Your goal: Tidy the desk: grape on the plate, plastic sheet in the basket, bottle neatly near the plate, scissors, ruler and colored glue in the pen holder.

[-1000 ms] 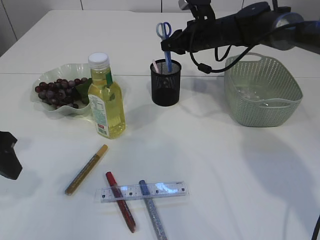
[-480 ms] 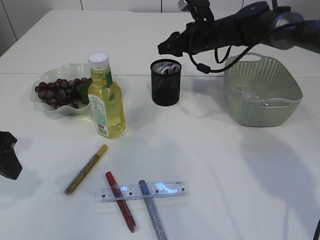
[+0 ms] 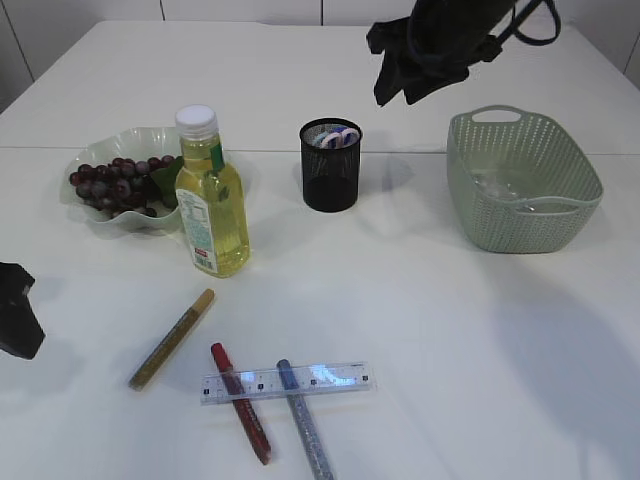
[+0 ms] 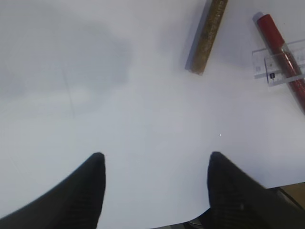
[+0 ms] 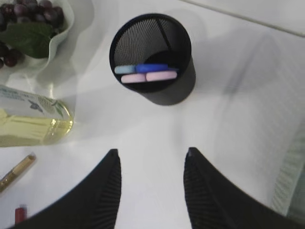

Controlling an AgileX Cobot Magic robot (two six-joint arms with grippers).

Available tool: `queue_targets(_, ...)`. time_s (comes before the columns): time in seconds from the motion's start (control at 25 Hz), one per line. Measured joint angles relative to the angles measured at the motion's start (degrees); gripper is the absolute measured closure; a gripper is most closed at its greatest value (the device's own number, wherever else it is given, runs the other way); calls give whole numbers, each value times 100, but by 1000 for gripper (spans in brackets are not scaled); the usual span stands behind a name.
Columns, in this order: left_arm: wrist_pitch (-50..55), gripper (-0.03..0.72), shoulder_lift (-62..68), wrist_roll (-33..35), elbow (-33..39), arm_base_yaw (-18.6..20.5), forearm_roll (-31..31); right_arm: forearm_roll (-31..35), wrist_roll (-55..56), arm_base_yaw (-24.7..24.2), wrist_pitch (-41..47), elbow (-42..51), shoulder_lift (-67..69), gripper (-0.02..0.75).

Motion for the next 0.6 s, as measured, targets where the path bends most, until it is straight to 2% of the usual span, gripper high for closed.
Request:
queue_targets(0.24, 0, 200, 0, 0, 0, 0, 0, -375, 499, 115, 559, 303, -554, 385)
queue_targets(0.4, -10, 200, 0, 0, 0, 0, 0, -584, 490, 253, 572, 1407, -1260, 385)
queue_targets(0.6, -10, 200, 0, 0, 0, 0, 0, -872, 83, 766, 608, 2632, -1958, 386)
